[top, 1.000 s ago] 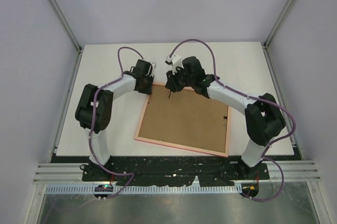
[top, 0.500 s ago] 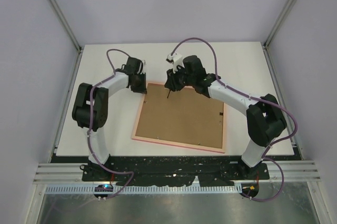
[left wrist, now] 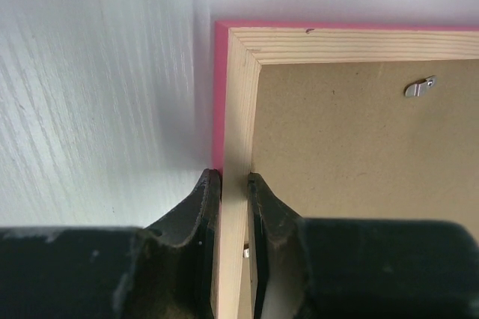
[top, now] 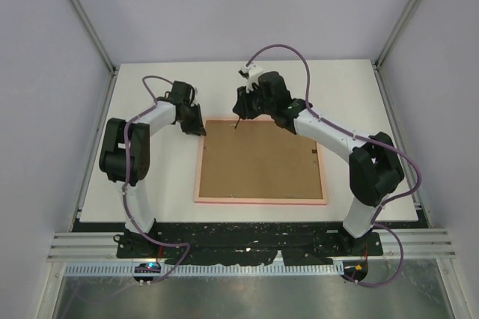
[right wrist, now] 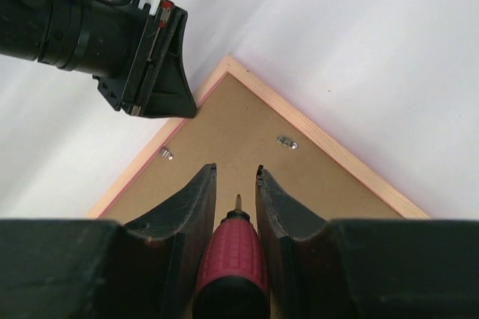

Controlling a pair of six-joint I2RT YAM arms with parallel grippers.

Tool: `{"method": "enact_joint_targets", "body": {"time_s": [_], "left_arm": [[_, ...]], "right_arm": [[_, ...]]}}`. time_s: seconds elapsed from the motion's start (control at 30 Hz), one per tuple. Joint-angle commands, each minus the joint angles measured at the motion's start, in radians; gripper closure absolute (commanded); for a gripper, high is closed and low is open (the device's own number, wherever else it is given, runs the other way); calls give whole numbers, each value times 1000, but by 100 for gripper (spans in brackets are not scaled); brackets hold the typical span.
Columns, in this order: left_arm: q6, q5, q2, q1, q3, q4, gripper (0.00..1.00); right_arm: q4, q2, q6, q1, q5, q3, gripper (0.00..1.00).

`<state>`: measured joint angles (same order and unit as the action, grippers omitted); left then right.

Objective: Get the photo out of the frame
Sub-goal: Adjust the photo frame at the center of the board.

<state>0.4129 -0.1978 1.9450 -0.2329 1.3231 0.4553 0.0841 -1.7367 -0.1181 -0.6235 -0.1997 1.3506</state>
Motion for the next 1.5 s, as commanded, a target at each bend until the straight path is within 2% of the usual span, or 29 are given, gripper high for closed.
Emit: {"method": "enact_joint_targets", "body": {"time_s": [0.0, 0.33, 0.47, 0.63, 0.97, 1.17, 1.47], "left_arm": [[66, -95, -3, 0, 41, 60, 99], [158, -175, -46, -8, -97, -59, 88], [141, -196, -35, -6, -98, -102, 71], [107, -198, -35, -5, -70, -109, 63], [83, -241, -18, 1, -42, -155, 62], [67, -236, 3, 4, -50, -176, 62], [75, -212, 17, 36, -96, -227, 64]], "right_arm": [[-33, -47, -66, 1, 34, 74, 92], [71, -211, -193, 2, 25, 234, 93], [97, -247, -203, 1, -30, 271, 92], [97, -253, -175, 1, -17, 311, 92], [144, -346, -276, -22, -3, 410, 92], [187, -394, -279, -47, 3, 469, 92], [201, -359, -276, -53, 40, 403, 92]]}}
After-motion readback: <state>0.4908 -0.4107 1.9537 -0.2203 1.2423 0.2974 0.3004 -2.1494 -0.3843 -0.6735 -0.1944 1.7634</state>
